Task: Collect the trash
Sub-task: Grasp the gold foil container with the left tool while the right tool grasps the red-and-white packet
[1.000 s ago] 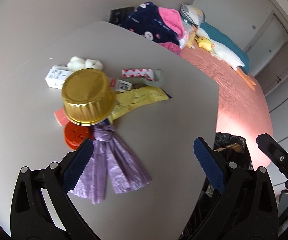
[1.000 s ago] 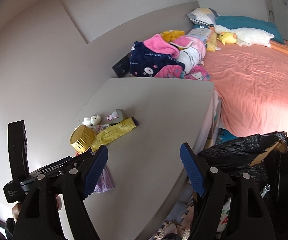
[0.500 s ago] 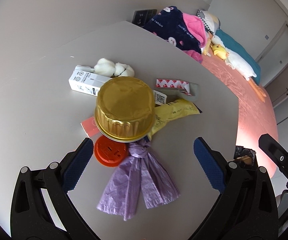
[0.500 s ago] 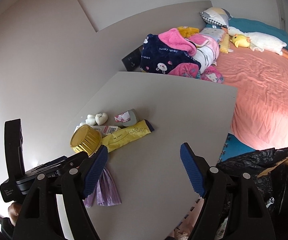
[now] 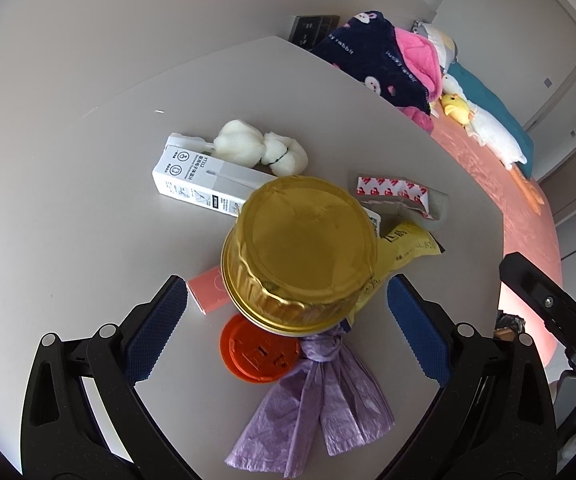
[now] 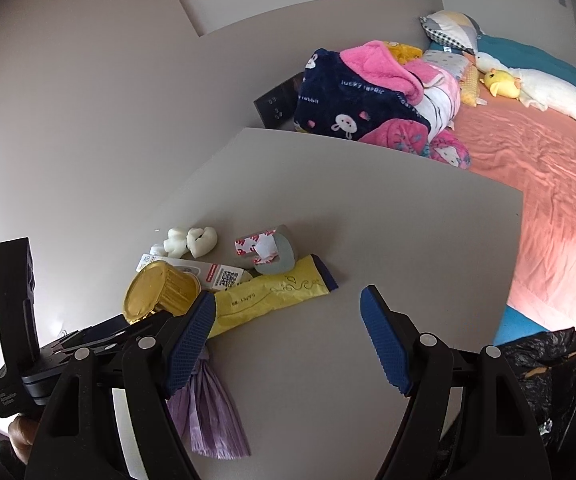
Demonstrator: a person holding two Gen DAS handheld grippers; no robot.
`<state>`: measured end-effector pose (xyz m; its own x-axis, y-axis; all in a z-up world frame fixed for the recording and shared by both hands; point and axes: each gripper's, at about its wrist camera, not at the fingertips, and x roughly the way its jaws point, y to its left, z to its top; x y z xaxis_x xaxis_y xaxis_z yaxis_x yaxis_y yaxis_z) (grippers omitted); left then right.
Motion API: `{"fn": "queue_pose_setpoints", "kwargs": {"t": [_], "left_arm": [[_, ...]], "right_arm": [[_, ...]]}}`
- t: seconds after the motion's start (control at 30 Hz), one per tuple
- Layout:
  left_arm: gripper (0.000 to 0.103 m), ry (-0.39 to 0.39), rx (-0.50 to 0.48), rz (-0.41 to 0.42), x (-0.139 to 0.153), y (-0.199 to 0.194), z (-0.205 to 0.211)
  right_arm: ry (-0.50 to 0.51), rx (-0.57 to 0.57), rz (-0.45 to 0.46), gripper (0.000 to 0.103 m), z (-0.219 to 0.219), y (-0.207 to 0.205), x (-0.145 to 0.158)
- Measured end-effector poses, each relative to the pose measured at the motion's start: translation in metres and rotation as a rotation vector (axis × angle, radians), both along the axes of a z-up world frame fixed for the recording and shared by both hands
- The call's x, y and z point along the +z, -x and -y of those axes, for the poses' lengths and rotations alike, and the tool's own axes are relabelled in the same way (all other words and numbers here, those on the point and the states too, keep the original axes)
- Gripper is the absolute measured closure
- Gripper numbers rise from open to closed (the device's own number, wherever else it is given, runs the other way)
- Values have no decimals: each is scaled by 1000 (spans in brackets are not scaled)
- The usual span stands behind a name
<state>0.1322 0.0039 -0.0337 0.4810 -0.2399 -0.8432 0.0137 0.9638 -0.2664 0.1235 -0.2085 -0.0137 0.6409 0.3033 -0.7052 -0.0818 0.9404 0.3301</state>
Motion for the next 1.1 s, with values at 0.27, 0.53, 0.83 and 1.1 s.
{"fn": "queue_pose_setpoints", "kwargs": {"t": [0.27, 0.53, 0.83, 1.1], "left_arm": [[7, -6, 1, -9, -9, -13, -1], [8, -24, -9, 4, -12, -20, -2], [25, -7, 4, 17, -13, -24, -6], [25, -21, 8, 38, -7, -21, -6]], "right_arm": [[13, -5, -26, 28, -10, -32, -16], [23, 11, -43, 28, -26, -57, -31], [32, 29, -67, 39, -31, -72, -40], [18, 60, -65, 68, -31, -72, -42]]}}
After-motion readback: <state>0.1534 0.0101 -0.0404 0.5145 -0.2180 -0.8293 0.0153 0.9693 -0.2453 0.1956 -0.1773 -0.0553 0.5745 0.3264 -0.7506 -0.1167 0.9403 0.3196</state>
